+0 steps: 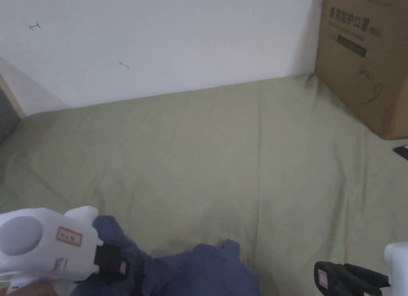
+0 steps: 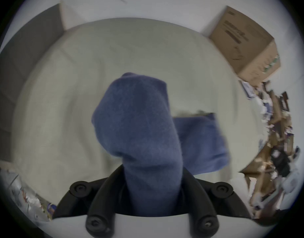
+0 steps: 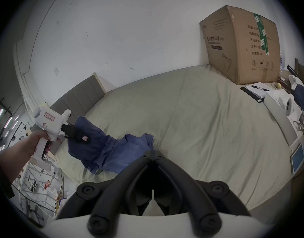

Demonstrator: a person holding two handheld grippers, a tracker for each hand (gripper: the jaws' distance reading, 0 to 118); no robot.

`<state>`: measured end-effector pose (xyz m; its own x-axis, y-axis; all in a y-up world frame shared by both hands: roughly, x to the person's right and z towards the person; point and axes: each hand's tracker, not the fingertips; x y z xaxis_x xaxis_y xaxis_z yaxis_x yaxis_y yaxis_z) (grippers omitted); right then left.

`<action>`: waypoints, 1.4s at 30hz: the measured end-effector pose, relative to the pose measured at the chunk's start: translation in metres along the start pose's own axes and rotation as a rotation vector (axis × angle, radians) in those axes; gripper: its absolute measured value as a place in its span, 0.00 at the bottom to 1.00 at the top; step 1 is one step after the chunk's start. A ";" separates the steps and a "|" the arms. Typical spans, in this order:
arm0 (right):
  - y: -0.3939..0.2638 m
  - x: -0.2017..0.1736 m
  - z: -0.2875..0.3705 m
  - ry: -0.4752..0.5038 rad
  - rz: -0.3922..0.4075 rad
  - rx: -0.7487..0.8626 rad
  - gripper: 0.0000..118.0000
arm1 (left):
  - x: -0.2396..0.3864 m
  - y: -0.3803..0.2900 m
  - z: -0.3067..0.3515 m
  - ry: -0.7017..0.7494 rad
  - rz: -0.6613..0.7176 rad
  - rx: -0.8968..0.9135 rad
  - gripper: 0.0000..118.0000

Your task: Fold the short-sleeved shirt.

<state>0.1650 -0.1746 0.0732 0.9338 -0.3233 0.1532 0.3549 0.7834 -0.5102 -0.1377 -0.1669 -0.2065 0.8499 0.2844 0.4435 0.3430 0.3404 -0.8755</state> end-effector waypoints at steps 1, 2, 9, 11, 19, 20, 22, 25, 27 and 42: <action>0.000 0.004 0.005 -0.006 -0.015 0.011 0.00 | 0.018 0.007 -0.011 -0.077 -0.010 -0.034 0.09; 0.000 0.007 0.009 0.000 -0.023 0.015 0.00 | 0.035 0.011 -0.020 -0.126 -0.011 -0.054 0.09; 0.003 0.024 0.024 -0.052 -0.034 0.026 0.00 | 0.108 0.030 -0.098 -0.494 0.164 -0.228 0.98; 0.002 0.028 0.027 -0.051 -0.051 0.030 0.00 | 0.109 0.040 -0.086 -0.506 0.187 -0.173 0.98; -0.001 0.035 0.020 -0.044 -0.074 0.034 0.00 | 0.075 0.022 -0.027 -0.285 0.066 -0.035 0.97; -0.002 0.034 0.018 -0.041 -0.075 0.033 0.00 | 0.074 0.018 -0.026 -0.273 0.042 -0.031 0.95; -0.003 0.033 0.017 -0.036 -0.075 0.028 0.00 | 0.074 0.007 -0.034 -0.269 0.002 0.018 0.71; -0.004 0.032 0.018 -0.032 -0.072 0.020 0.00 | 0.090 0.000 -0.064 -0.331 -0.018 -0.022 0.00; -0.005 0.032 0.020 -0.036 -0.070 0.019 0.00 | 0.110 -0.003 -0.089 -0.312 -0.048 -0.040 0.00; 0.008 0.044 0.050 -0.061 -0.136 0.052 0.00 | 0.129 -0.021 -0.134 -0.290 -0.117 0.031 0.00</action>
<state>0.2108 -0.1562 0.1177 0.8776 -0.3963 0.2697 0.4783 0.7617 -0.4372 0.0183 -0.2569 -0.1567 0.6545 0.4841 0.5807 0.4155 0.4114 -0.8113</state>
